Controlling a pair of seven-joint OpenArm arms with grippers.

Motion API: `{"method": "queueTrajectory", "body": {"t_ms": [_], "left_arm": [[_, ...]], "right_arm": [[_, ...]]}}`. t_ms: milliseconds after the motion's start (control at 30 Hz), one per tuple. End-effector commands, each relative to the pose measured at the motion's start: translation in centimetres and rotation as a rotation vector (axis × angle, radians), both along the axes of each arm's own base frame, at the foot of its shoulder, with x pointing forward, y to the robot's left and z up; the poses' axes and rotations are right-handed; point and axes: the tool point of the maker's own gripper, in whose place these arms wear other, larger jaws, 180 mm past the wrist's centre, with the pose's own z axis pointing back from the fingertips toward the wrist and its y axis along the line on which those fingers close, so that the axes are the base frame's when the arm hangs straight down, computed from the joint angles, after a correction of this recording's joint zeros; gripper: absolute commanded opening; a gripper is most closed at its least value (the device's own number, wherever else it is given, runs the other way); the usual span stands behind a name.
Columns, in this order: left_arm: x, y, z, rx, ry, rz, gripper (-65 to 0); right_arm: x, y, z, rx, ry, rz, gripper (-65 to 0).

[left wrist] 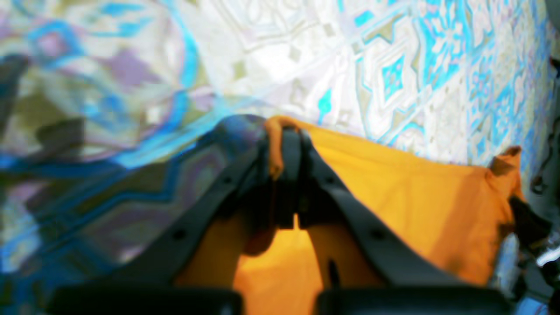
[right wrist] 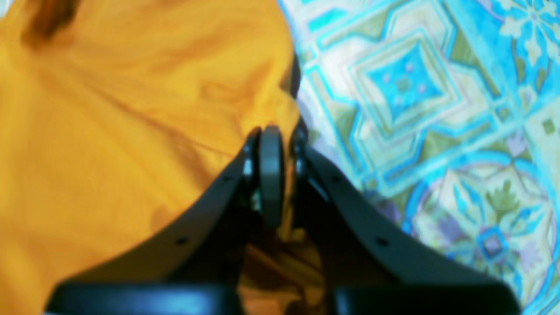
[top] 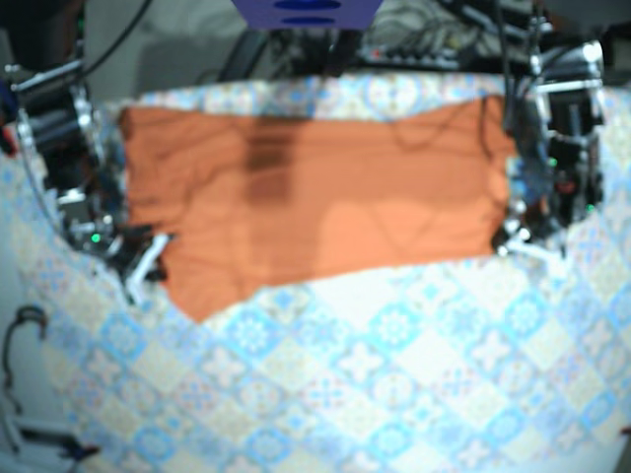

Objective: Fold the T-shirt properly
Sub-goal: 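Lift the side edges and fold them inward toward the shirt's middle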

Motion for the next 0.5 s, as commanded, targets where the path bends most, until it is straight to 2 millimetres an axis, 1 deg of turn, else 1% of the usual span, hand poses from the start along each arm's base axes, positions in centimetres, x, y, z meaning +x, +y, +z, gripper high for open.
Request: {"method": "queueTrajectory", "body": {"t_ms": [0,100,133,200,333,400,467], "left_arm": [[1.0,1.2,1.8,0.026,-0.054,0.000,-65.0],[0.3,1.5,1.9,0.055,-0.055,-0.019,-65.0],[0.0,1.8,2.1,0.075,-0.054,-0.030,-65.0],[-0.3,1.6,2.2,0.110,-0.057,-0.058,-65.0],[-0.5,1.2,3.0,0.214,-0.074,-0.134,-65.0],[-0.5,1.0,3.4,0.251,-0.086,-0.161,-65.0],[-0.3,0.7,4.0,0.273,-0.101,-0.184,-65.0]], "right_arm": [[0.5,-1.0,0.7,-0.028,-0.009,0.002,-63.6],[0.0,-1.1,0.5,-0.026,-0.011,0.006,-63.6],[-0.1,-1.5,0.7,-0.029,-0.016,0.002,-63.6],[0.0,-1.8,1.1,-0.009,-0.038,-0.022,-63.6],[0.9,-2.1,2.7,0.030,-0.096,-0.066,-63.6],[0.9,-2.5,2.9,0.035,-0.102,-0.081,-63.6],[0.8,-3.4,3.1,0.028,-0.109,-0.093,-63.6]]}}
